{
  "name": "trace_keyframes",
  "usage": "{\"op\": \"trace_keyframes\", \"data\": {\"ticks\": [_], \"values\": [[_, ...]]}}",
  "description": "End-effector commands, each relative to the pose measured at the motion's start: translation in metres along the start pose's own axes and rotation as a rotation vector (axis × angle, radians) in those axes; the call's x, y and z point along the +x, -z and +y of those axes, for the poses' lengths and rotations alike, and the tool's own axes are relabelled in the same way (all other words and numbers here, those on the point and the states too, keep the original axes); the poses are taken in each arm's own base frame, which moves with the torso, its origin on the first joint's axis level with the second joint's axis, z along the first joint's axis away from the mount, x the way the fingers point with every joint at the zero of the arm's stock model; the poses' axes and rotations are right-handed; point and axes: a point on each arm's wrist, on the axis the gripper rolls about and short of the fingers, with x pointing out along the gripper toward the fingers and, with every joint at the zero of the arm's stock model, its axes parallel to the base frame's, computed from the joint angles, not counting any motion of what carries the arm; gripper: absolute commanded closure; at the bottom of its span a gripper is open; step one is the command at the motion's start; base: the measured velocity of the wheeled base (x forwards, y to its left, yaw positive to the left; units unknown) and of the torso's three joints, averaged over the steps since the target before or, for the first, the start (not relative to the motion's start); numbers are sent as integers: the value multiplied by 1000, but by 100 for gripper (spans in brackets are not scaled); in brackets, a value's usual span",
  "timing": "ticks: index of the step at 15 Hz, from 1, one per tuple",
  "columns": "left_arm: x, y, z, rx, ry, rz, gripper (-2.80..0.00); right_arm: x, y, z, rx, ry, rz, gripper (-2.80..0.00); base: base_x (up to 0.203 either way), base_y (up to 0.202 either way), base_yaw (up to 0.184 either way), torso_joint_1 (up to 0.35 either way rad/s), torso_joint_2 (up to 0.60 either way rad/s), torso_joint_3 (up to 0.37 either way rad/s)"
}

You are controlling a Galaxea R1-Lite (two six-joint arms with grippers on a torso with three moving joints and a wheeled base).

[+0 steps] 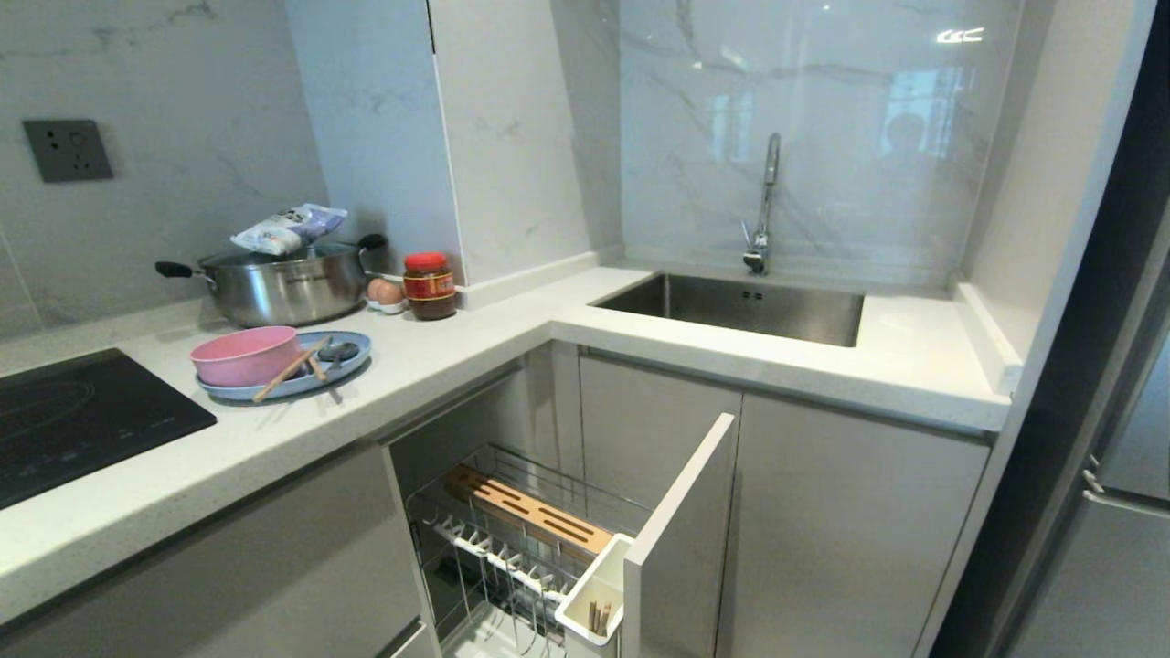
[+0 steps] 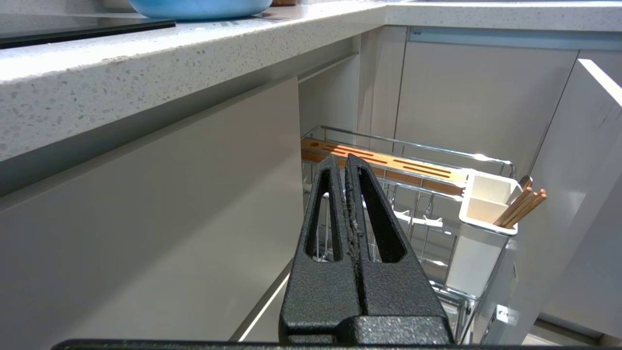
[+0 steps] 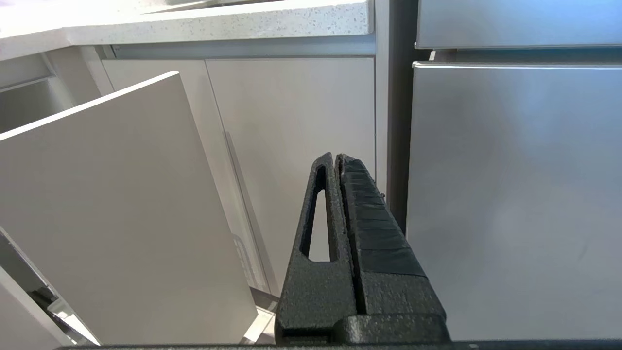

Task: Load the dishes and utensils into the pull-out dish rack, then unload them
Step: Close the cupboard

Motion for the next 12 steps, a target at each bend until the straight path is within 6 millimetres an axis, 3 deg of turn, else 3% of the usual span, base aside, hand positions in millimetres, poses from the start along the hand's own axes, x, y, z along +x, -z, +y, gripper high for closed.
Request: {"op": "trace_keyframes", "data": {"ticks": [1, 6, 8, 12], "values": [[0, 0, 0, 1, 0, 3, 0, 0, 0, 0, 1, 0, -5, 0, 0, 0, 0, 7, 4, 63], [0, -1, 0, -26, -21, -8, 0, 0, 0, 0, 1, 0, -5, 0, 0, 0, 0, 1, 0, 8], [-4, -16, 1, -7, -26, -82, 0, 0, 0, 0, 1, 0, -5, 0, 0, 0, 0, 0, 0, 0], [-50, -107, 4, 23, -42, -393, 0, 0, 0, 0, 1, 0, -3, 0, 0, 0, 0, 0, 0, 0]]}}
